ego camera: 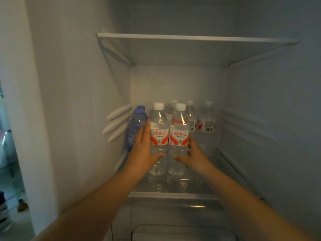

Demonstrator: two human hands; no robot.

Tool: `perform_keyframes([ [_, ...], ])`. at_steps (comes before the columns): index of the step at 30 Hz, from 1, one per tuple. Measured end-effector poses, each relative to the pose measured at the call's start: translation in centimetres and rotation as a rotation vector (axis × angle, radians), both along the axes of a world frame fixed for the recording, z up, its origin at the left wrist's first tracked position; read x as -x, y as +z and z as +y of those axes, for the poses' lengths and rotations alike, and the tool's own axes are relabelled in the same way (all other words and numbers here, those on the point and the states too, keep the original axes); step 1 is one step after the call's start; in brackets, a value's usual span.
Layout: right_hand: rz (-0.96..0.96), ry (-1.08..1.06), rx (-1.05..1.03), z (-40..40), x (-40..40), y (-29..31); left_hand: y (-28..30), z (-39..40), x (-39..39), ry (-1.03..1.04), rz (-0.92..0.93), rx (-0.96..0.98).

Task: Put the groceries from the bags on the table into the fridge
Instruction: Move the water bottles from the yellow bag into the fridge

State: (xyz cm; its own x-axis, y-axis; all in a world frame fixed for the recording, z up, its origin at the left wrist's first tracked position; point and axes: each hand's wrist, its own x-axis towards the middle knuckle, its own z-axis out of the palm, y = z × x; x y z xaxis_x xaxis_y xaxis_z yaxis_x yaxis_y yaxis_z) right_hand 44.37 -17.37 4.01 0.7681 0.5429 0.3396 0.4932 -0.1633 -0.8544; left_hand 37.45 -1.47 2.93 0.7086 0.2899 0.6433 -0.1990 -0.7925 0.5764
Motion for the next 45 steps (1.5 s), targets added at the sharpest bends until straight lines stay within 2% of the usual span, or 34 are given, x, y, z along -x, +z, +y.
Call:
perform_keyframes([
  [3,-0.069,-0.026,0.049,0.1,-0.1,-0.6,-2.3,0.9,0.6,0.265,0.163,-0.541],
  [4,-0.090,-0.039,0.067,0.2,-0.1,-0.7,-2.5,0.8,1.0,0.315,0.180,-0.661],
  [9,-0.169,-0.084,0.090,0.8,-1.1,-1.1,-2.2,1.6,0.1,0.404,0.221,-0.956],
  [12,-0.173,-0.076,0.088,1.4,-1.8,-1.2,-2.1,1.8,-0.6,0.439,0.267,-0.972],
  [15,-0.175,-0.076,0.089,2.3,-3.0,-1.3,-1.9,2.1,-1.6,0.454,0.398,-0.978],
  [18,-0.175,-0.093,0.113,3.2,-4.4,-1.5,-1.6,2.4,-2.6,0.478,0.424,-0.963],
  [23,-0.172,-0.105,0.135,4.0,-6.1,-1.7,-2.0,3.5,-4.0,0.509,0.296,-0.997],
  [31,-0.186,-0.108,0.149,4.8,-7.5,-2.1,-2.7,4.6,-4.7,0.587,0.256,-1.046],
  [39,-0.176,-0.106,0.144,4.3,-6.8,-2.0,-2.2,3.5,-3.9,0.587,0.321,-0.953],
  [42,-0.154,-0.120,0.141,2.9,-5.3,-1.9,-1.7,2.2,-2.6,0.506,0.343,-0.902],
  [45,-0.232,-0.168,0.188,0.8,-2.9,-1.5,-1.5,0.8,-0.5,0.402,0.315,-0.739],
])
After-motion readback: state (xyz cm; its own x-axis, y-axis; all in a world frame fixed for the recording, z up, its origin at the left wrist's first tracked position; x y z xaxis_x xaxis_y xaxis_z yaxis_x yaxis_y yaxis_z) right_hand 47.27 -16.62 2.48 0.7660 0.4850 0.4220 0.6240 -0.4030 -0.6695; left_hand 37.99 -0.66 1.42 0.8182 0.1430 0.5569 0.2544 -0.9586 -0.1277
